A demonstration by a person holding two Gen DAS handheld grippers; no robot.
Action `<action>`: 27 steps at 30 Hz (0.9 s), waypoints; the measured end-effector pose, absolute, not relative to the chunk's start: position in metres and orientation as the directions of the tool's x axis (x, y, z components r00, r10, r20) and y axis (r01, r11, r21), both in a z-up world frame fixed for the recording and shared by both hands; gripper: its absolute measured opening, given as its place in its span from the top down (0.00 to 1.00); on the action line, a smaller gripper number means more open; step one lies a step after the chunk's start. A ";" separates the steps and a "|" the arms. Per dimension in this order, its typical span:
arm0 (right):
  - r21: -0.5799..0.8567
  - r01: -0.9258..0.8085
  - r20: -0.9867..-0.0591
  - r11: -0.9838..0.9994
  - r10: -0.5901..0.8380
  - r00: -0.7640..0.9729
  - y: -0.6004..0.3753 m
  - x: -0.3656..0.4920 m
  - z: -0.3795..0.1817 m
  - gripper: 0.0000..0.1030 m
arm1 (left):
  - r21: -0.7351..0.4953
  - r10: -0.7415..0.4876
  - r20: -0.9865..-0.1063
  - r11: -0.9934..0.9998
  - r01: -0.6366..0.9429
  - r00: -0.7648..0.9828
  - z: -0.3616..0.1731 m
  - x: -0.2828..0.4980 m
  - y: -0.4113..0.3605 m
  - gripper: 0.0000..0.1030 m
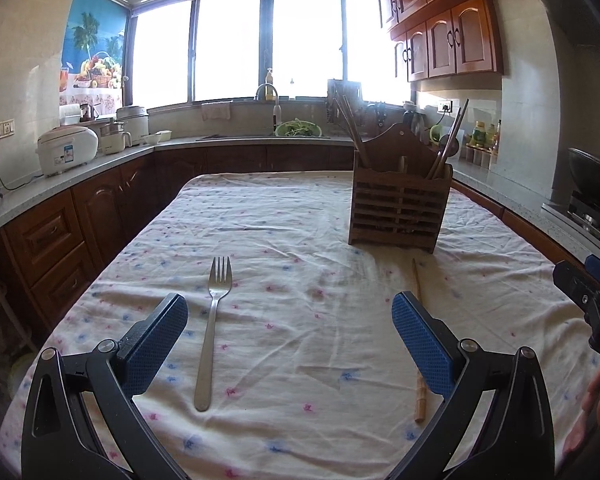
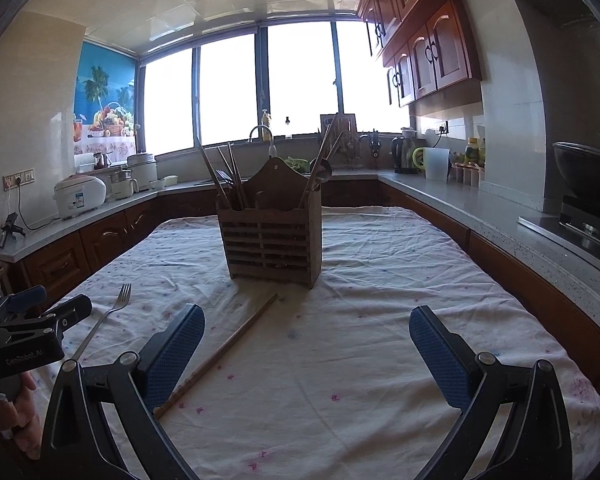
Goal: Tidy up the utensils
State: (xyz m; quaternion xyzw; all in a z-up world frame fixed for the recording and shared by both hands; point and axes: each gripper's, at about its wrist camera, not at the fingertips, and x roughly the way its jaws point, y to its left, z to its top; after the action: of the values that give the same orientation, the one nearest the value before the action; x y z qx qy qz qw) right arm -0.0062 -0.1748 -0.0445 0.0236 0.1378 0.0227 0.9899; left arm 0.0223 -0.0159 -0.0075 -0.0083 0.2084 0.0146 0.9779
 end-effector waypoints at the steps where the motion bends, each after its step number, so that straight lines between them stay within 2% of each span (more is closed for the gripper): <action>1: 0.053 -0.034 -0.272 0.998 0.047 0.961 -0.175 -0.006 -0.045 0.00 | -0.005 0.033 -0.408 0.999 -0.039 0.912 -0.007 0.022 -0.016 0.00; 27: 0.064 -0.058 -0.227 0.996 0.071 0.971 -0.170 -0.016 -0.036 0.00 | 0.035 0.078 -0.356 0.997 -0.070 0.931 0.010 0.010 -0.016 0.00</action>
State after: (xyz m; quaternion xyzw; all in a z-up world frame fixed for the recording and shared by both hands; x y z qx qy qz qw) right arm -0.0158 -0.1696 -0.0358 0.0287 0.1153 0.0326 0.9924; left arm 0.0102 -0.0163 0.0096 0.0108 0.1815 0.0375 0.9826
